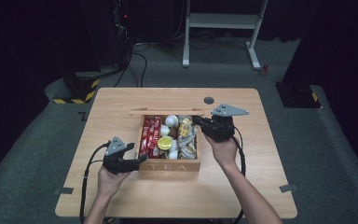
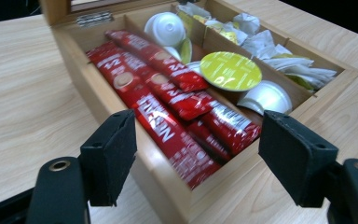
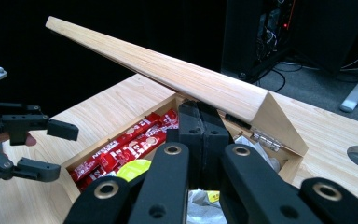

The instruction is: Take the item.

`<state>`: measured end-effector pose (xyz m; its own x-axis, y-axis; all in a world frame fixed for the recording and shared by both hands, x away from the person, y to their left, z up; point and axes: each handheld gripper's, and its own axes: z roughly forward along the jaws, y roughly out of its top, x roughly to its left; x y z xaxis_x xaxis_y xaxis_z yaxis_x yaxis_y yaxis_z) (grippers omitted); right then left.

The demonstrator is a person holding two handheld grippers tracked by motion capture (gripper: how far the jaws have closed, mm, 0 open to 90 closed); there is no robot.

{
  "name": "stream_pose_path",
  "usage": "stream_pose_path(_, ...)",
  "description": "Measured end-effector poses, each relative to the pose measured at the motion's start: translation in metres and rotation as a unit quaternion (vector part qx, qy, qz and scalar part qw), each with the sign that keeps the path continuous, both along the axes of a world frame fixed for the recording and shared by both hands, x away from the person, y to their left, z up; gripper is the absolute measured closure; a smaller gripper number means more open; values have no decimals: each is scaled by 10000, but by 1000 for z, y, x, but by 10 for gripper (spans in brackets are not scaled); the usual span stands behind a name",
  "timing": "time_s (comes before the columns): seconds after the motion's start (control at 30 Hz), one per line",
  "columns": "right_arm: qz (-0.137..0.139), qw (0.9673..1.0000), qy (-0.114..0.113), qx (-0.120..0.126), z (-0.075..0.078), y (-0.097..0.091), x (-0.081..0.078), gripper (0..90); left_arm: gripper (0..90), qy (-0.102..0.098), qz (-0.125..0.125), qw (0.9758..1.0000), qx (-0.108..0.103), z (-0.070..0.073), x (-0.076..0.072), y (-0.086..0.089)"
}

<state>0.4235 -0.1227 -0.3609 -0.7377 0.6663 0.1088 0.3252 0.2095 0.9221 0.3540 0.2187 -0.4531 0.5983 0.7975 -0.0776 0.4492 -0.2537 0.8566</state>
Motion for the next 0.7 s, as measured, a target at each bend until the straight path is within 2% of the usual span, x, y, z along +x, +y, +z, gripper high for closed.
stream_pose_path(0.17,11,10000,-1,24,2,0,2,900,278,-9,-104,9999,-3,2,6,-11)
stream_pose_path(0.5,14,10000,24,41,6,0,6,900,283,-69,-333,9992,233,6,19,-38)
stream_pose_path(0.6,21,10000,15,45,7,0,6,900,285,2,-342,9993,179,6,22,-43)
stream_pose_path(0.7,19,10000,8,70,7,-1,6,900,292,-11,-372,9991,195,6,25,-49)
